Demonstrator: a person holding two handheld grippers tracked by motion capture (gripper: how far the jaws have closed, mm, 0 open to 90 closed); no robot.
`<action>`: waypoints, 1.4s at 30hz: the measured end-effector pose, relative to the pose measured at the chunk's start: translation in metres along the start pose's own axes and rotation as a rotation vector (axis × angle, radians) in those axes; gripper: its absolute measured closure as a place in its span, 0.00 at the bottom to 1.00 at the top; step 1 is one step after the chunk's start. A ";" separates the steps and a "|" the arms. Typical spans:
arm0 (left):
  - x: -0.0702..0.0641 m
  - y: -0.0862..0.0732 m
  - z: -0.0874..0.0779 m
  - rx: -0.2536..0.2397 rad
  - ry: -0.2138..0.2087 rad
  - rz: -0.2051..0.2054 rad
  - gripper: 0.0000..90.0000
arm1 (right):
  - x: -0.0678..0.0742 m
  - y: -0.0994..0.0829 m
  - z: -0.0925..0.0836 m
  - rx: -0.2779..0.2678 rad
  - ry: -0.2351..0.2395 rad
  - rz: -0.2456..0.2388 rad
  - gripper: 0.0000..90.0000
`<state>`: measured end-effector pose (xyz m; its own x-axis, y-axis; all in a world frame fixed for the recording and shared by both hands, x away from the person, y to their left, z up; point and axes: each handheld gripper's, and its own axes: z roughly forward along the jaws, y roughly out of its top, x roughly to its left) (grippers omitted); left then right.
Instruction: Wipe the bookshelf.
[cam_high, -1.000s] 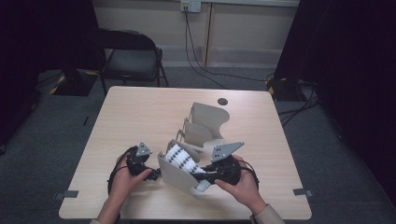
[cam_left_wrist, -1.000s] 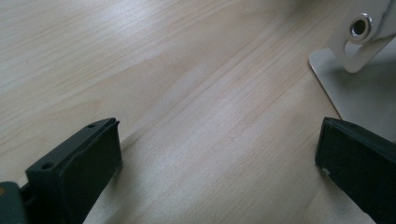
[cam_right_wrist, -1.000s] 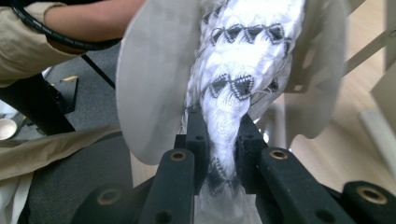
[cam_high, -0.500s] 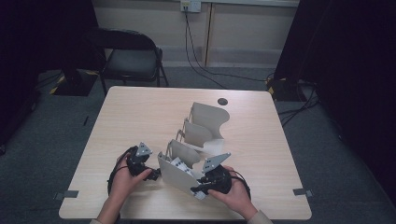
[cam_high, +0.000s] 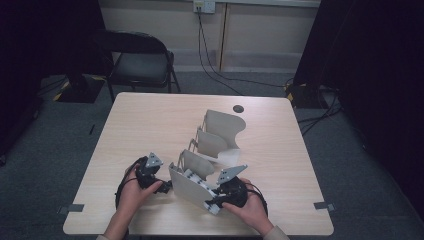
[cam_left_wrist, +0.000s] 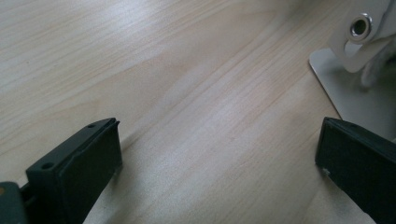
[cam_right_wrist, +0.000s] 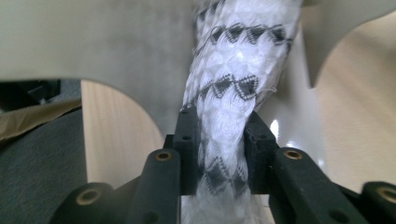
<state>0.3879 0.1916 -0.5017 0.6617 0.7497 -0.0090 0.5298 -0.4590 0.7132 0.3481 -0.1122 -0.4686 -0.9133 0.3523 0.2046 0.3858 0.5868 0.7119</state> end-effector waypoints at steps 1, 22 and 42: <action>0.000 0.000 0.000 0.000 0.000 0.000 0.00 | -0.001 0.000 -0.002 -0.008 -0.007 0.007 0.75; -0.001 0.000 0.000 -0.004 -0.001 -0.006 0.00 | 0.001 0.007 -0.015 -0.046 0.001 0.038 0.93; -0.001 0.000 0.000 -0.005 0.000 -0.006 0.00 | 0.008 0.046 -0.065 -0.097 0.040 -0.013 0.93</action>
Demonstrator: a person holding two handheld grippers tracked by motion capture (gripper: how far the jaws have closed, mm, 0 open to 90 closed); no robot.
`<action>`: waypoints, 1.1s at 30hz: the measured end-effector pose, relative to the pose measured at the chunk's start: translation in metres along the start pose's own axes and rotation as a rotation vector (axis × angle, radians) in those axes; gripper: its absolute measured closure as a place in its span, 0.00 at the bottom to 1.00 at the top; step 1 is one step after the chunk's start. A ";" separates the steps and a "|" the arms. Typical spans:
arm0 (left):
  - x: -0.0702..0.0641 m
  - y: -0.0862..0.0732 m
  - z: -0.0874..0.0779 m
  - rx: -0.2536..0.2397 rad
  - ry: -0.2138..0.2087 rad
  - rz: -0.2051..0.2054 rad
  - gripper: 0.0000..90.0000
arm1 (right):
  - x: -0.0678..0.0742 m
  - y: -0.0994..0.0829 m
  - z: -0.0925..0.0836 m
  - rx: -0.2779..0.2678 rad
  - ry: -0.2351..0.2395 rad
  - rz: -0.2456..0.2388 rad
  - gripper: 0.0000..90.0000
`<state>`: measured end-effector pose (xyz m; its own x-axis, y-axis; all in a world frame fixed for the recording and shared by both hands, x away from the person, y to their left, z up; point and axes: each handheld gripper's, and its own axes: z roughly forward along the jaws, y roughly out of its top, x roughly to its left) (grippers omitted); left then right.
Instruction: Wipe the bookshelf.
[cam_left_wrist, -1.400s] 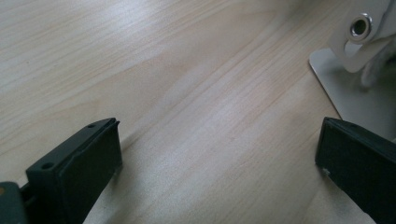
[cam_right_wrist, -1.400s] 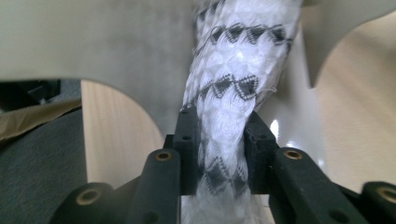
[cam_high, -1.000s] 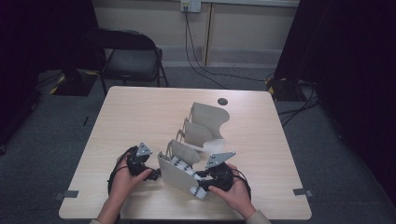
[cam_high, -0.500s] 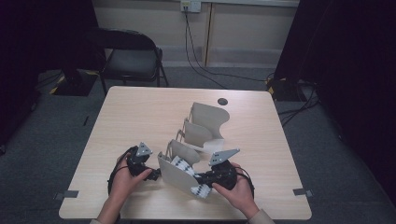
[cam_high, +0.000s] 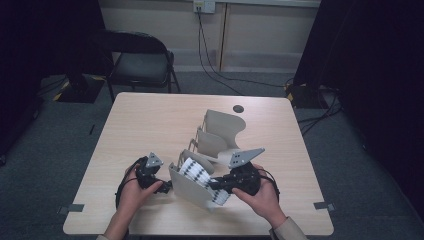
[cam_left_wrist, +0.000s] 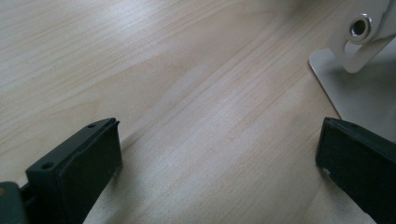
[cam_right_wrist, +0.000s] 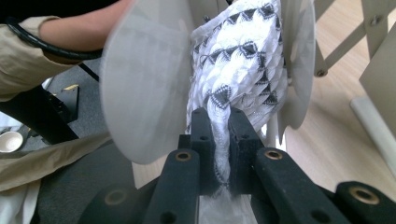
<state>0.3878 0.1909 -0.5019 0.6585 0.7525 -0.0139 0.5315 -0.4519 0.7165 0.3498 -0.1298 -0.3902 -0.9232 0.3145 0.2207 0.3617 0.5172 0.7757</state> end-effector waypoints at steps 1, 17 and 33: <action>0.000 0.000 0.000 0.000 0.000 0.000 0.00 | 0.000 0.002 -0.001 0.001 0.004 -0.004 0.93; 0.000 0.000 0.000 0.000 0.001 0.001 0.00 | 0.011 0.035 -0.025 -0.048 0.063 -0.030 0.93; 0.000 0.000 0.000 0.001 0.001 0.002 0.00 | 0.005 0.003 0.014 0.006 0.115 0.030 0.93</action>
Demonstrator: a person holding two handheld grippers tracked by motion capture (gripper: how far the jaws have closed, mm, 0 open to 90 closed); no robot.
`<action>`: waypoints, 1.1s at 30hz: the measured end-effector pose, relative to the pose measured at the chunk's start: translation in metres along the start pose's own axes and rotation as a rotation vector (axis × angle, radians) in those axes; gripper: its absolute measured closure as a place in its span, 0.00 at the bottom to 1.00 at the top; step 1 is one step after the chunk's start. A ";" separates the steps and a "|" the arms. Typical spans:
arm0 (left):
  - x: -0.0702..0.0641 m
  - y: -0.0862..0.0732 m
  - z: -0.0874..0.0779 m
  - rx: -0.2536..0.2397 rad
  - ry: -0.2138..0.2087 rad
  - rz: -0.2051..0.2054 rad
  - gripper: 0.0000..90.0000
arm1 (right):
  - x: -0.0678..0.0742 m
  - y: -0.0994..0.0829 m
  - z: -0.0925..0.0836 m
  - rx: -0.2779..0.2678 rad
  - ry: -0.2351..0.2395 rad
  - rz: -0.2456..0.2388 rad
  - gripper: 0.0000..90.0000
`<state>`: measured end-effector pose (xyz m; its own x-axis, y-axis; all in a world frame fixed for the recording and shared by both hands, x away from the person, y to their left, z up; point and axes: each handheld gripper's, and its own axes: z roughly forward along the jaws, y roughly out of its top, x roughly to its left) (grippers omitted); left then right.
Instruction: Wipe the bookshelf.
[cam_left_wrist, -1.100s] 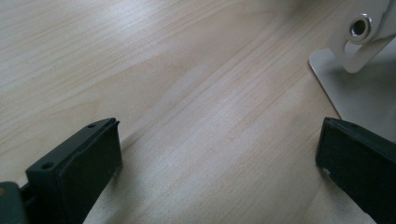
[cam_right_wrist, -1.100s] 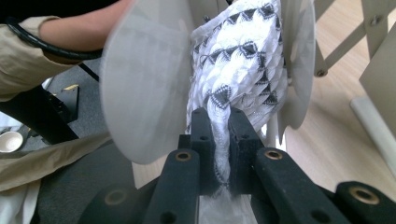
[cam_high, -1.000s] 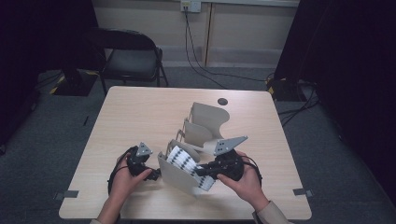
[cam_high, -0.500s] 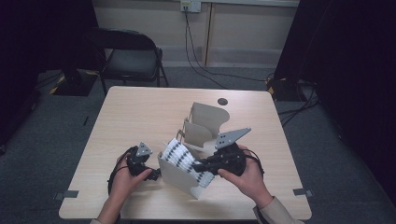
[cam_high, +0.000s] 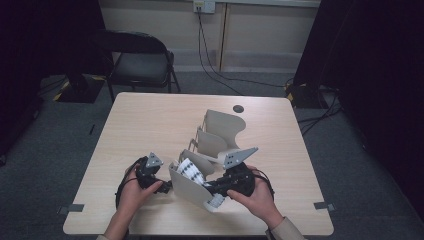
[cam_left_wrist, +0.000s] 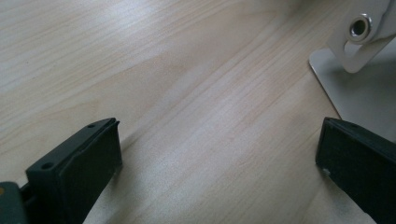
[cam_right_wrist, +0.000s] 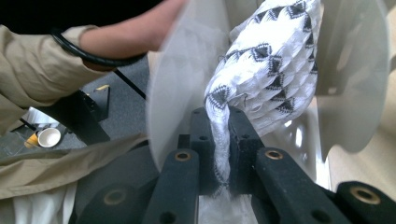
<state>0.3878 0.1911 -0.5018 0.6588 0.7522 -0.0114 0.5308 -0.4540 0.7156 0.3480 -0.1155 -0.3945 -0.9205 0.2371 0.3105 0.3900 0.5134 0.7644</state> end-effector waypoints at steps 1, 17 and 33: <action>0.000 0.000 0.000 -0.001 -0.001 -0.002 0.00 | -0.003 -0.006 0.005 0.010 0.003 0.011 0.92; 0.000 0.000 0.000 -0.001 -0.002 -0.002 0.00 | -0.014 -0.040 0.035 0.105 -0.028 0.040 0.92; 0.000 0.000 0.000 -0.001 -0.002 -0.002 0.00 | -0.015 -0.038 0.021 0.079 -0.059 0.032 0.92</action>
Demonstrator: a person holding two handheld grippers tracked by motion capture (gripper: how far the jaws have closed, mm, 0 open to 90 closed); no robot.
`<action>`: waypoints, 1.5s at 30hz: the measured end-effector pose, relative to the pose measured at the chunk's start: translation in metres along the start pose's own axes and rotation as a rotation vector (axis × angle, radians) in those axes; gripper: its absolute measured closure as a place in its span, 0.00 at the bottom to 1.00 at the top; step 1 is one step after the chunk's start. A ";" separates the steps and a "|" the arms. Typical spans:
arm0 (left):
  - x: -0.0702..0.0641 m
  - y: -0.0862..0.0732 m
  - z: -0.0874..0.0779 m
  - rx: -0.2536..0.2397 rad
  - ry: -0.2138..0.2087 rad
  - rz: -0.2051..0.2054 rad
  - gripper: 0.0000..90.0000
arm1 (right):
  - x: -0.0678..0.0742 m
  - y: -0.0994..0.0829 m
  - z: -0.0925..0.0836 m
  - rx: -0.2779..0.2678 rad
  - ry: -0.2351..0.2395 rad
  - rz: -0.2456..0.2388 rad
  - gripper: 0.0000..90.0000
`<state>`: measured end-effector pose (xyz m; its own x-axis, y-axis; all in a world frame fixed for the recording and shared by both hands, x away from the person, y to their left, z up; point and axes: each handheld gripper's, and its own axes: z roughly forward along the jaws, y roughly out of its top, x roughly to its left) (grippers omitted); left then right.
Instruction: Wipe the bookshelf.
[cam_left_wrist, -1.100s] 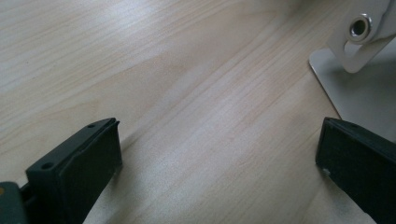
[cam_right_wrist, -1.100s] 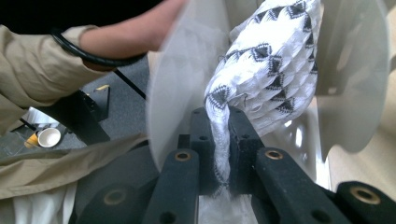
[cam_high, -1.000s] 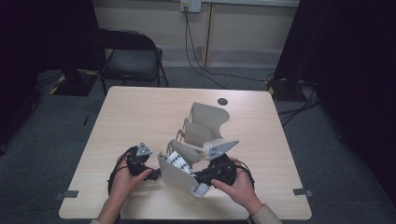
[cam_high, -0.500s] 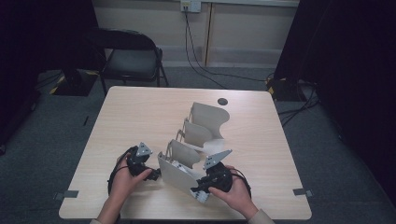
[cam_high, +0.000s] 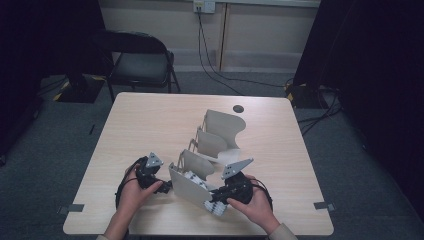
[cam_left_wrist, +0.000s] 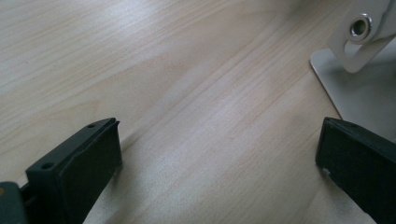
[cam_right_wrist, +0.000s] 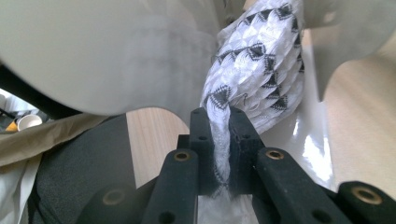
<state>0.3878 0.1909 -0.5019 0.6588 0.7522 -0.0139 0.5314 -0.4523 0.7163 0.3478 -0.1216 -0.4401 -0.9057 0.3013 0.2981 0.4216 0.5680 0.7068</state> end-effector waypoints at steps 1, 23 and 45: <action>0.000 0.000 0.000 0.000 0.000 0.000 0.00 | 0.000 0.001 -0.003 -0.006 -0.001 -0.001 0.92; 0.000 0.000 0.000 0.001 0.002 0.001 0.00 | 0.025 0.054 -0.074 -0.121 -0.041 -0.097 0.92; 0.000 0.000 0.000 0.001 0.001 0.002 0.00 | 0.018 0.025 -0.019 -0.036 0.027 -0.043 0.92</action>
<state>0.3878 0.1910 -0.5018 0.6592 0.7518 -0.0114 0.5305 -0.4543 0.7157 0.3408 -0.1162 -0.4051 -0.9241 0.2557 0.2839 0.3806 0.5522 0.7418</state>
